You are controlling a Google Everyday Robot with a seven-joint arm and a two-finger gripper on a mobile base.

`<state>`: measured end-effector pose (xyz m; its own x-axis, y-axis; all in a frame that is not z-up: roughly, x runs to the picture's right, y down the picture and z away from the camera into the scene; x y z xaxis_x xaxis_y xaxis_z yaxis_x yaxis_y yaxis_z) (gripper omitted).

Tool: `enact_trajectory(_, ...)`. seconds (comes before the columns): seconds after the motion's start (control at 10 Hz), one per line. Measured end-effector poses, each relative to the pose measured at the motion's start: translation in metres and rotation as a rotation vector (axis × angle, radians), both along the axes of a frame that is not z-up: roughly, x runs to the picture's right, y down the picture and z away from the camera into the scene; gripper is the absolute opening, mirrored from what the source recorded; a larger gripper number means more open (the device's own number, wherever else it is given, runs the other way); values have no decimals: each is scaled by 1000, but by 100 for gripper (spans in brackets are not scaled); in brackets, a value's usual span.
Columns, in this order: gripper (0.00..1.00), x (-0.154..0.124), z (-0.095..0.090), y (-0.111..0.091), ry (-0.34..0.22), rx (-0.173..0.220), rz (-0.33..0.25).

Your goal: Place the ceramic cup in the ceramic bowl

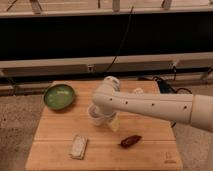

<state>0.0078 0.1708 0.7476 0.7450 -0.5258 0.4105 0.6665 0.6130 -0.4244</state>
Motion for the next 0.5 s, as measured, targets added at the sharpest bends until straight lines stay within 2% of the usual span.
enact_trajectory(0.5,80,-5,7,4,-25,-10,-10)
